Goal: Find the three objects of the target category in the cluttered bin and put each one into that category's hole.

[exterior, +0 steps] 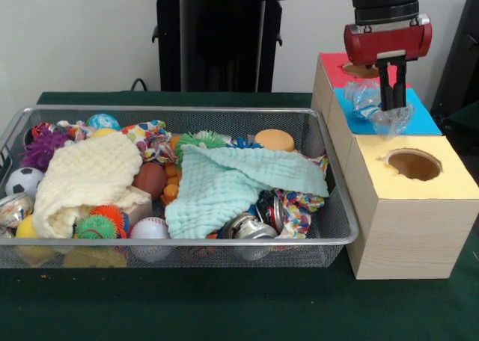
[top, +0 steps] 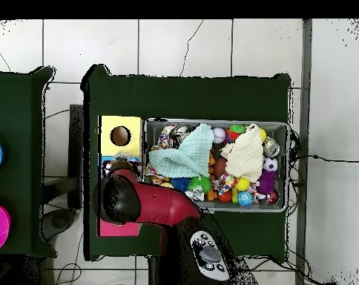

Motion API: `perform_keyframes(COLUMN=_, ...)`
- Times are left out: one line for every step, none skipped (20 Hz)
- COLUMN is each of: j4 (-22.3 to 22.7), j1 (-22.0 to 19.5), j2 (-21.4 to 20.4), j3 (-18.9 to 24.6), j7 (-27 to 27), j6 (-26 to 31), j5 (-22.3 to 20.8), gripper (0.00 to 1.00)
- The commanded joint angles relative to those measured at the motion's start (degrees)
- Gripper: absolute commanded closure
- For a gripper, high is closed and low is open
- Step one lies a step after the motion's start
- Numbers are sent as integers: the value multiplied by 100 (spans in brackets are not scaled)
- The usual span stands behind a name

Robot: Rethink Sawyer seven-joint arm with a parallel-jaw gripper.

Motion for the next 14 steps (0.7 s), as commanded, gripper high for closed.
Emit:
perform_keyframes(j4=-242, j1=-57, j2=1773, j3=-184, j7=1020, j6=-918, j5=-316, gripper=100)
perform_keyframes(j4=-263, j1=-24, j2=1790, j3=-228, j7=988, j6=-885, j5=-324, gripper=100)
perform_keyframes(j4=-272, j1=7, j2=1801, j3=-270, j7=954, j6=-813, j5=-322, gripper=100)
perform_keyframes(j4=-278, j1=28, j2=1817, j3=-295, j7=941, j6=-802, j5=-329, gripper=100)
perform_keyframes(j4=-272, j1=51, j2=1816, j3=-321, j7=948, j6=-779, j5=-304, gripper=100)
perform_keyframes(j4=-274, j1=68, j2=1818, j3=-339, j7=935, j6=-765, j5=-296, gripper=100)
perform_keyframes(j4=-270, j1=69, j2=1821, j3=-339, j7=919, j6=-747, j5=-289, gripper=100)
perform_keyframes(j4=-265, j1=70, j2=1823, j3=-340, j7=904, j6=-729, j5=-282, gripper=100)
perform_keyframes(j4=-258, j1=60, j2=1832, j3=-329, j7=900, j6=-716, j5=-259, gripper=100)
perform_keyframes(j4=-256, j1=71, j2=1828, j3=-335, j7=887, j6=-694, j5=-246, gripper=100)
perform_keyframes(j4=-253, j1=80, j2=1822, j3=-343, j7=881, j6=-671, j5=-226, gripper=100)
perform_keyframes(j4=-243, j1=77, j2=1814, j3=-337, j7=891, j6=-643, j5=-199, gripper=100)
perform_keyframes(j4=-242, j1=75, j2=1800, j3=-338, j7=884, j6=-621, j5=-188, gripper=100)
perform_keyframes(j4=-240, j1=85, j2=1793, j3=-348, j7=874, j6=-608, j5=-184, gripper=100)
